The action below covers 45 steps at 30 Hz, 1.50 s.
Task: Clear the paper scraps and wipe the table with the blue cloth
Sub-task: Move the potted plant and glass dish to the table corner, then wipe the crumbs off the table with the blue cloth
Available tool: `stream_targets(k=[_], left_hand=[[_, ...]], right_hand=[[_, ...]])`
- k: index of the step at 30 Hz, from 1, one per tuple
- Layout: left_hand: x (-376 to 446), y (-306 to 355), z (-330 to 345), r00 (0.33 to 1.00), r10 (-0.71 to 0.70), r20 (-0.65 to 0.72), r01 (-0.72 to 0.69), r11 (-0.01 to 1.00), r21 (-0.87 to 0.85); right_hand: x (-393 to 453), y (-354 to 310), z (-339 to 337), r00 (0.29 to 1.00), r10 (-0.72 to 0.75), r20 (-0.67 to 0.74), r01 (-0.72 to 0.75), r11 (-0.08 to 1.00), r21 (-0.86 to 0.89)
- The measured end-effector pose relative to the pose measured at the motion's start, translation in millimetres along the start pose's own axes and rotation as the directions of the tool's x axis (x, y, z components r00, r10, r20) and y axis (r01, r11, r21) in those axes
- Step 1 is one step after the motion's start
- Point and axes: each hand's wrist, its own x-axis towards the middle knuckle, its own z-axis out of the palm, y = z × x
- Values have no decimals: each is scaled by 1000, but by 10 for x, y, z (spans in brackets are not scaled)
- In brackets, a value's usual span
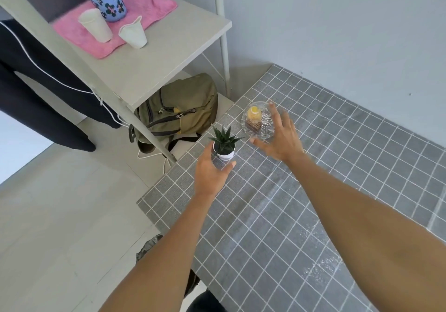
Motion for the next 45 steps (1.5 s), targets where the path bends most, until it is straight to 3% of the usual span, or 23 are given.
stream_targets(k=[7, 11, 21, 31, 45], left_hand=[[-466, -2, -87, 997, -76, 19, 73, 989, 127], [-865, 66, -90, 987, -100, 128, 61, 957, 282], [-1227, 808, 182, 910, 90, 405, -308, 800, 515], [-1658, 1452, 893, 715, 278, 641, -651, 597, 468], [-2613, 1588, 1687, 350, 282, 893, -876, 437, 205]], right_hand=[[-617, 11, -182, 998, 55, 7, -55, 996, -70], [-1131, 37, -332, 994, 110, 9, -108, 989, -100], [-2463, 514, -794, 951, 304, -63, -311, 933, -180], [-3511, 1061, -1238, 818, 535, -212, -562, 822, -93], [-5133, 1453, -1100, 465, 843, -268, -871, 490, 28]])
